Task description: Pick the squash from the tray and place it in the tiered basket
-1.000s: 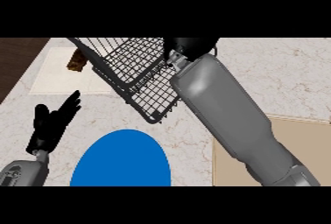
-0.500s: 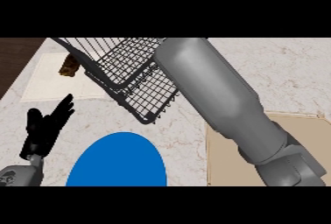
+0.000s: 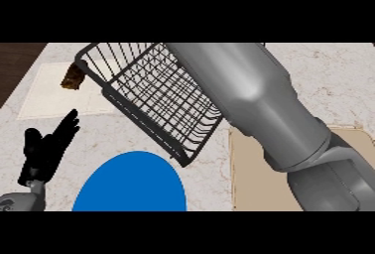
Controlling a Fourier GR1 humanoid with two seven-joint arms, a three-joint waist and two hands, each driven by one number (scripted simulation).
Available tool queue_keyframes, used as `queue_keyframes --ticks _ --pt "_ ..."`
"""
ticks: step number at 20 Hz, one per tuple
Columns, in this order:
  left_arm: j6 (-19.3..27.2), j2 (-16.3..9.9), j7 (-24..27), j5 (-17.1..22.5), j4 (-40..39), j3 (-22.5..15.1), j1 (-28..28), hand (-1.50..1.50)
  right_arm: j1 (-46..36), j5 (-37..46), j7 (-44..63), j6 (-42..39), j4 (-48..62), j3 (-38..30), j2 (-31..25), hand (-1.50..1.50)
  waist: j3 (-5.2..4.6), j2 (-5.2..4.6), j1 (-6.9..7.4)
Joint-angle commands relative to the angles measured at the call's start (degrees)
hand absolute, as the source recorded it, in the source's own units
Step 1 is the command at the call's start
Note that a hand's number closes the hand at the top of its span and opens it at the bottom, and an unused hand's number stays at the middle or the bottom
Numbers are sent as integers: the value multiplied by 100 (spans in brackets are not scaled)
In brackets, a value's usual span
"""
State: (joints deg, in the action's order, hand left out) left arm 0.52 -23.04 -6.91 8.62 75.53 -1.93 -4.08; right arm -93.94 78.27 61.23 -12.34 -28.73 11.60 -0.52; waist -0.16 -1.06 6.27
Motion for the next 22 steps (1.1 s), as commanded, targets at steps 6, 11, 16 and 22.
queue_keyframes --ticks 6,11,16,22 --pt "57 134 -53 41 37 22 231 0 31 -914 1108 -241 949 -719 49 150 -4 9 -71" --pt "39 123 -56 -17 14 -5 163 0 -10 -1331 1788 -245 1416 -1134 48 -150 -10 33 -99" --pt "14 -32 -50 -26 50 128 258 0 -223 -1341 2087 712 1284 -1204 47 -150 -2 51 -177" --pt "-39 -51 2 10 -45 208 267 0 -488 -889 2035 1650 899 -792 47 -150 -3 74 -299"
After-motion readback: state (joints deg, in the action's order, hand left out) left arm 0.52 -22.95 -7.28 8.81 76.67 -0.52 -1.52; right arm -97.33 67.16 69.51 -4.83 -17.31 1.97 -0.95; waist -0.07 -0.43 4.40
